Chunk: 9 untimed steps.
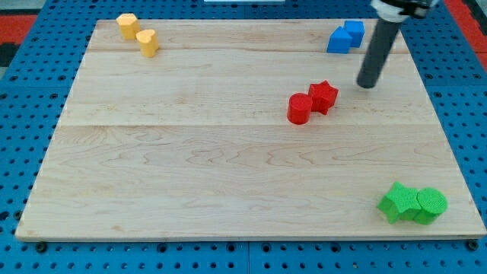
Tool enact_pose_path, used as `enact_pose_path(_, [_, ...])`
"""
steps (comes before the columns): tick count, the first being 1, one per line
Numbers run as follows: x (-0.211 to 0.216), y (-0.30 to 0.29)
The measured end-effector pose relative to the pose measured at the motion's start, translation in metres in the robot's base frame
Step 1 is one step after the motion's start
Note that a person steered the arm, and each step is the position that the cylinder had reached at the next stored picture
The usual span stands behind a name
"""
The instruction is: Move the red star along with the red circle towards the left
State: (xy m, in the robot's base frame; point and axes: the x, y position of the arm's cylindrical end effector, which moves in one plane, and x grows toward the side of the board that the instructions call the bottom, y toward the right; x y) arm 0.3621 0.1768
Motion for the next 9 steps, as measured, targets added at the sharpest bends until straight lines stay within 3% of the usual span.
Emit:
enact_pose_path(1, [0.038, -0.036])
enact_pose_path(3, [0.071, -0.102])
enact_pose_path(5, [0.07, -0.082])
enact_pose_path(7, [0.089, -0.162])
enact_pose_path(8, [0.093, -0.122])
enact_pose_path(9, [0.069, -0.118])
